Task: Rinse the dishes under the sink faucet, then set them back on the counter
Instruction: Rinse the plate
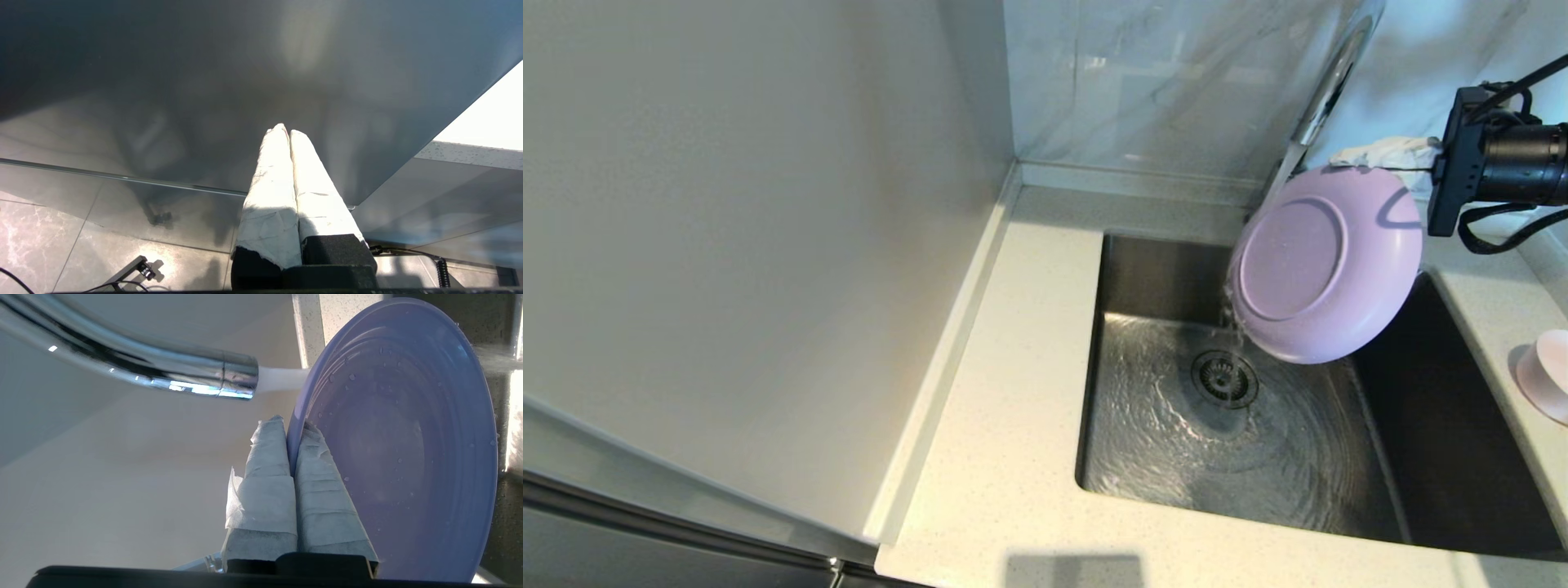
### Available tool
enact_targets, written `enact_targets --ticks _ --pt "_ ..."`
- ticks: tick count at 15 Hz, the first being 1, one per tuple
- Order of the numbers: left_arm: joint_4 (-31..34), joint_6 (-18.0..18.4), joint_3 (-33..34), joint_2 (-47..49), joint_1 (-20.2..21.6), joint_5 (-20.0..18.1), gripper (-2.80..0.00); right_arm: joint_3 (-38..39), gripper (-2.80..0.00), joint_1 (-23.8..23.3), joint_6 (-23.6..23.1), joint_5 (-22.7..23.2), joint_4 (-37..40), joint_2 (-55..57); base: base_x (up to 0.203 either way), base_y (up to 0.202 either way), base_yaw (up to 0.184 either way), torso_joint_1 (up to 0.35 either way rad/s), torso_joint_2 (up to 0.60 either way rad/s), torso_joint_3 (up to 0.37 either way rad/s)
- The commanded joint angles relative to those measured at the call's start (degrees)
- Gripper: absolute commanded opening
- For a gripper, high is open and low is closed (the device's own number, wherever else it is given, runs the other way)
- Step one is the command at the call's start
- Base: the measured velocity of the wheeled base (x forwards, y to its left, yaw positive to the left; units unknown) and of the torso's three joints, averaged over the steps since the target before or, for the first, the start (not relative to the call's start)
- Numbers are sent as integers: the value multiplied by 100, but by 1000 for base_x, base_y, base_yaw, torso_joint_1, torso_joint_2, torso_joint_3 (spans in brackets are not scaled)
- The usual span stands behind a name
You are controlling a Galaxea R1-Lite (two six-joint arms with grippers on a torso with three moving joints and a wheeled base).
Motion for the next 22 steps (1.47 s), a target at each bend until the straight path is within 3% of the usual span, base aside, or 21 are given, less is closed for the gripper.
enact_targets --ticks 1,22 --pt "0 0 0 0 0 2 -280 -195 -280 72 33 26 10 192 0 0 0 0 0 0" --pt "0 0 0 0 0 2 -280 -1558 -280 375 -2 -20 -80 1426 0 0 0 0 0 0"
